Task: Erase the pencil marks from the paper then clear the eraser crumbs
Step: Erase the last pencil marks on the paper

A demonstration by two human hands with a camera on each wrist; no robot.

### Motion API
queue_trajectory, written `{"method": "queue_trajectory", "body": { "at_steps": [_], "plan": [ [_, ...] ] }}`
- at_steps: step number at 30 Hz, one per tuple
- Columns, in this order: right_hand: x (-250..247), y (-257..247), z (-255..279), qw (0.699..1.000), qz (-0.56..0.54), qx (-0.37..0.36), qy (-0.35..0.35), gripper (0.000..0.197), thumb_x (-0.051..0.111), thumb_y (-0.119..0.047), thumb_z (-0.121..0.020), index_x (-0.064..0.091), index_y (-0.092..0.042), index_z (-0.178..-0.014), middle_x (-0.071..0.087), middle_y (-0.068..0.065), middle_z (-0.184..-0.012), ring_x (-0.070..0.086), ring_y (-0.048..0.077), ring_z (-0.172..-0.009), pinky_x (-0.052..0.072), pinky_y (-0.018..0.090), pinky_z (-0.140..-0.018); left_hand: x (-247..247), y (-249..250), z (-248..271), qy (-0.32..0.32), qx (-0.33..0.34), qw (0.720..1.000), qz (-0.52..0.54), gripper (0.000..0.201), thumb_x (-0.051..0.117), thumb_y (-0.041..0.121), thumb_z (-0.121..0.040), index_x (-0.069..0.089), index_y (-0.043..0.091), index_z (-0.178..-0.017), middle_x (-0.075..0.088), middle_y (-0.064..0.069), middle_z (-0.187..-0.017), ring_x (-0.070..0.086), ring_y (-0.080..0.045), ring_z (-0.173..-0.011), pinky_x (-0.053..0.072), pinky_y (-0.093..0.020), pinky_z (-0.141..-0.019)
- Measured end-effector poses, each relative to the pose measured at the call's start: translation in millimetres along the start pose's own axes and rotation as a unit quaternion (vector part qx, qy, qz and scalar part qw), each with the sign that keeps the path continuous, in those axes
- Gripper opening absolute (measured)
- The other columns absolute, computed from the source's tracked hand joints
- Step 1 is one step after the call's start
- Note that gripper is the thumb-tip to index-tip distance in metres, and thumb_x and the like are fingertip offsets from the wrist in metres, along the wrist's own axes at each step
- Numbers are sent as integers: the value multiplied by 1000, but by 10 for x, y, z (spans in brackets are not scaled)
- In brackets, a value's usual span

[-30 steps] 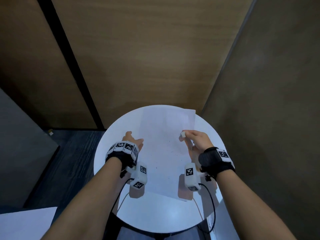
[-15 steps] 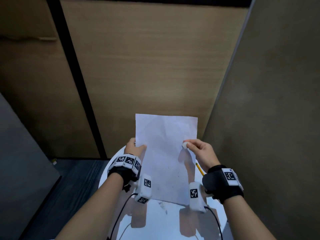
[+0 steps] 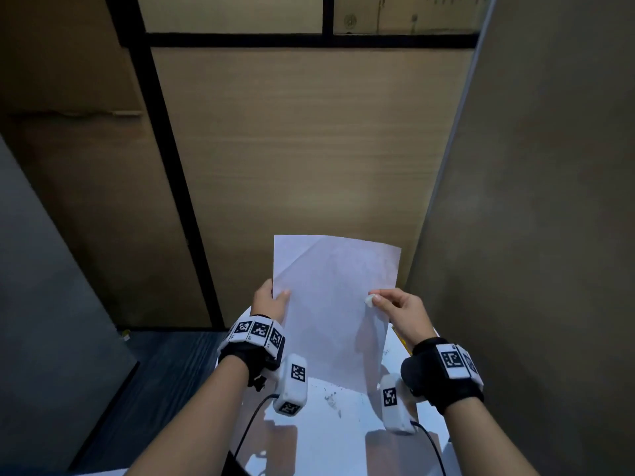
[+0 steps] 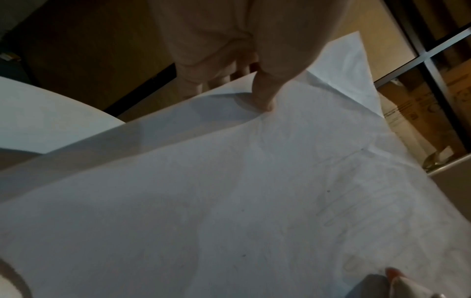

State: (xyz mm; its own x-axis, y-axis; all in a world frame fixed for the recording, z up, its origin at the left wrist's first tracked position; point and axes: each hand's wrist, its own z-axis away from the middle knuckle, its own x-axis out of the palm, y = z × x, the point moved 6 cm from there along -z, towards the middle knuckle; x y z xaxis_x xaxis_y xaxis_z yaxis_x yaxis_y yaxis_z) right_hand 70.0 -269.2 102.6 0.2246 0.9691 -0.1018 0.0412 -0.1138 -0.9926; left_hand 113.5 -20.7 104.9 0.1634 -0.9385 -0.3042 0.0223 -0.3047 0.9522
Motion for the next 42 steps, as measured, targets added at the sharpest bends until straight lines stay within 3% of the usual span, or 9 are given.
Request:
{"method": "queue_trajectory", "body": {
  "at_steps": [4,9,15,18,23,29,33,36,42],
  "plan": [
    [-56,-67,28,1000,10,-15,1,8,63,-7,-87,69,-12,-90,66,8,-93,58,15,-87,46,22,-77,-50,60,34,2,9,1000,26,12,51,1,-94,54,5,-105,57,-8,-99,54,-20,-92,40,-27,-81],
    [13,-176,57,999,34,-30,-20,8,63,-6,-86,69,-11,-87,64,3,-87,56,8,-80,41,3,-62,-84,32,91,-12,1,1000,26,18,50,1,-95,54,2,-112,58,-8,-105,57,-24,-100,43,-29,-86],
    [53,-382,74,998,29,-57,-28,7,65,-8,-85,70,-13,-86,65,6,-95,56,14,-92,41,22,-83,-135,76,140,8,-4,999,49,30,49,5,-96,50,-3,-125,58,-10,-110,56,-27,-105,42,-30,-88],
    [67,-307,113,998,47,-46,-24,5,65,-8,-85,69,-10,-88,64,3,-91,55,15,-91,41,22,-80,-107,84,200,4,0,999,52,27,47,4,-96,50,0,-123,55,-7,-107,54,-22,-99,40,-27,-84],
    [93,-134,211,995,91,-23,-25,6,66,-9,-85,70,-8,-90,64,1,-86,56,15,-88,40,23,-80,-53,-37,244,5,-29,998,47,30,54,5,-93,51,-4,-122,59,-18,-119,56,-33,-112,44,-36,-94],
    [59,-268,235,993,104,-62,1,5,66,-10,-85,69,-13,-84,63,-1,-90,56,16,-94,41,30,-88,-50,46,272,24,-14,997,70,34,53,7,-94,50,0,-128,60,-15,-121,57,-31,-111,44,-36,-95],
    [102,-179,283,988,145,-51,3,10,66,-13,-86,71,-7,-90,64,-1,-95,56,17,-95,39,25,-83,-6,-18,313,20,-29,999,40,32,55,11,-94,52,-6,-121,59,-20,-122,56,-33,-112,43,-36,-96],
    [159,-132,313,983,176,-58,7,9,66,-13,-85,72,-8,-89,67,5,-100,56,16,-95,35,21,-79,34,-47,356,10,-23,1000,11,29,51,9,-96,54,-11,-117,60,-23,-117,57,-35,-110,41,-30,-86],
    [211,-148,369,975,206,-76,38,9,65,-13,-85,72,-7,-88,64,3,-98,51,10,-92,31,17,-74,74,5,439,0,-17,1000,11,27,49,8,-96,59,-6,-116,63,-17,-109,58,-29,-101,40,-26,-82]
  ]
}}
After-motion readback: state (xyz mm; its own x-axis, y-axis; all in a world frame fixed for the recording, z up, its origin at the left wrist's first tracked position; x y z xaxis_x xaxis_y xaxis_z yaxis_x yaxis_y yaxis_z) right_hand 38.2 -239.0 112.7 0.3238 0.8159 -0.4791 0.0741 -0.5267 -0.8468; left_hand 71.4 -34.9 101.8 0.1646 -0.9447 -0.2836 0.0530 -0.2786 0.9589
